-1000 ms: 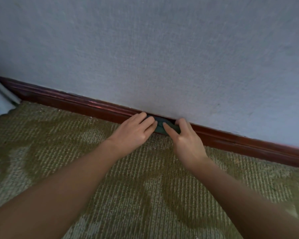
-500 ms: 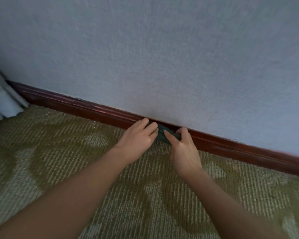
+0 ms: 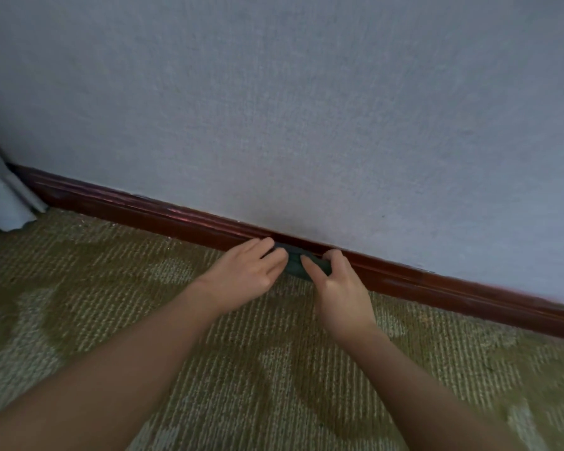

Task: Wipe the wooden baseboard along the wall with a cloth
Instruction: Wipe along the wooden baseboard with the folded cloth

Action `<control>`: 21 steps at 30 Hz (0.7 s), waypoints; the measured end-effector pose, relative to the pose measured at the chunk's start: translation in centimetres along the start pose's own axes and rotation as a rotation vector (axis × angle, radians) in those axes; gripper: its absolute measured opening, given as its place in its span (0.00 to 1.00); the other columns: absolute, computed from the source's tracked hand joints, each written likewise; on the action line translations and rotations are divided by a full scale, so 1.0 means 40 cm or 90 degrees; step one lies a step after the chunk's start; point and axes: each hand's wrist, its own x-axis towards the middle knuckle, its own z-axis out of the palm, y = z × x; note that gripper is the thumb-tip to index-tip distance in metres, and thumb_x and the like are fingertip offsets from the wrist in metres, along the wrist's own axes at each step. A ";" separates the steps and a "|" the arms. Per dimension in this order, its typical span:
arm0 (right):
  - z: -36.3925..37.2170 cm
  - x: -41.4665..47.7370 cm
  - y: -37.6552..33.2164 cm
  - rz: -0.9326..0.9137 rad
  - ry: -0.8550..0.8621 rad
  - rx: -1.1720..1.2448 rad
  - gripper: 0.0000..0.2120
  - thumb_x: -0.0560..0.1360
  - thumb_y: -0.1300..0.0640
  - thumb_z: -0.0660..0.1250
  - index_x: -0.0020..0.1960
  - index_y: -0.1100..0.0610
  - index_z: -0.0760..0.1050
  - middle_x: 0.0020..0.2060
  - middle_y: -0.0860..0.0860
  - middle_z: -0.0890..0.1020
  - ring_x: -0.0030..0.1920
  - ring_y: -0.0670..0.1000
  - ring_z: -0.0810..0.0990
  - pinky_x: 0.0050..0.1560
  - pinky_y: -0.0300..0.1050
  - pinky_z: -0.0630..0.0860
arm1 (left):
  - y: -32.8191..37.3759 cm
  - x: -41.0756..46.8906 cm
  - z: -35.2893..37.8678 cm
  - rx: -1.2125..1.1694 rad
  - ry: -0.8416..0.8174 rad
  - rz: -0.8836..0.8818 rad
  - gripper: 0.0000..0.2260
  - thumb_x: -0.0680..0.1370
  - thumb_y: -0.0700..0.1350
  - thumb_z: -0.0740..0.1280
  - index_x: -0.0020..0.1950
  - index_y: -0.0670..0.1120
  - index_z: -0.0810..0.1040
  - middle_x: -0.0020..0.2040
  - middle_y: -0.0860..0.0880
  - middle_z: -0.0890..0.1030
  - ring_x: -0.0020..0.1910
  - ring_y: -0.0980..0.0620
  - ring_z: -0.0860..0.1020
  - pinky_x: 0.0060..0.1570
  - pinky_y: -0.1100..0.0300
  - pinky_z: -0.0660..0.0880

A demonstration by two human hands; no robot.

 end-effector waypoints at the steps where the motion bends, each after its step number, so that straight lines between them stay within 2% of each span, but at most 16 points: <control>1: -0.009 0.011 0.000 -0.007 -0.003 -0.007 0.31 0.48 0.76 0.77 0.51 0.65 0.81 0.39 0.64 0.78 0.34 0.62 0.79 0.26 0.43 0.74 | -0.006 0.007 -0.003 -0.001 0.000 0.001 0.16 0.72 0.34 0.55 0.45 0.37 0.83 0.37 0.46 0.79 0.38 0.46 0.74 0.33 0.58 0.74; 5: -0.036 0.041 0.009 -0.034 -0.030 -0.041 0.28 0.53 0.76 0.76 0.54 0.67 0.79 0.39 0.65 0.77 0.35 0.63 0.78 0.28 0.46 0.75 | -0.019 0.025 -0.004 -0.024 -0.029 0.007 0.17 0.72 0.35 0.54 0.45 0.36 0.83 0.38 0.46 0.80 0.35 0.47 0.78 0.34 0.59 0.75; 8: -0.035 0.052 0.011 -0.054 -0.086 -0.089 0.27 0.71 0.70 0.65 0.69 0.62 0.67 0.55 0.62 0.71 0.55 0.61 0.72 0.48 0.50 0.72 | -0.025 0.026 0.010 -0.055 -0.031 -0.009 0.16 0.71 0.35 0.55 0.46 0.36 0.83 0.38 0.45 0.80 0.35 0.47 0.78 0.34 0.59 0.75; 10: -0.034 0.060 0.011 -0.049 -0.125 -0.101 0.26 0.76 0.66 0.59 0.73 0.57 0.60 0.60 0.58 0.66 0.60 0.58 0.66 0.54 0.48 0.67 | -0.019 0.022 0.016 -0.078 -0.037 -0.030 0.10 0.67 0.31 0.66 0.46 0.34 0.83 0.38 0.43 0.80 0.35 0.46 0.78 0.33 0.59 0.75; 11: -0.036 0.065 0.006 -0.039 -0.139 -0.104 0.25 0.76 0.65 0.58 0.73 0.56 0.60 0.60 0.57 0.65 0.60 0.57 0.65 0.55 0.47 0.66 | -0.015 0.019 0.017 -0.095 -0.051 -0.044 0.12 0.63 0.30 0.72 0.45 0.33 0.82 0.38 0.42 0.80 0.35 0.46 0.78 0.33 0.59 0.75; 13: -0.037 0.069 -0.005 -0.019 -0.157 -0.109 0.26 0.76 0.65 0.59 0.72 0.56 0.60 0.61 0.57 0.64 0.61 0.58 0.64 0.56 0.47 0.67 | -0.013 0.016 0.021 -0.122 -0.079 -0.066 0.17 0.58 0.30 0.78 0.45 0.33 0.82 0.38 0.42 0.79 0.35 0.45 0.78 0.32 0.59 0.75; 17: -0.048 0.079 -0.023 0.021 -0.204 -0.118 0.24 0.77 0.65 0.58 0.72 0.55 0.61 0.63 0.58 0.63 0.63 0.58 0.63 0.58 0.49 0.67 | -0.026 0.022 0.011 -0.151 -0.096 -0.055 0.15 0.57 0.32 0.79 0.42 0.35 0.83 0.37 0.43 0.79 0.34 0.46 0.78 0.30 0.60 0.72; 21: -0.070 0.096 -0.046 0.054 -0.246 -0.131 0.22 0.77 0.64 0.58 0.70 0.55 0.65 0.61 0.57 0.64 0.61 0.58 0.65 0.54 0.49 0.69 | -0.039 0.031 -0.006 -0.174 -0.120 -0.045 0.14 0.56 0.32 0.79 0.39 0.36 0.83 0.36 0.44 0.79 0.33 0.47 0.77 0.30 0.61 0.72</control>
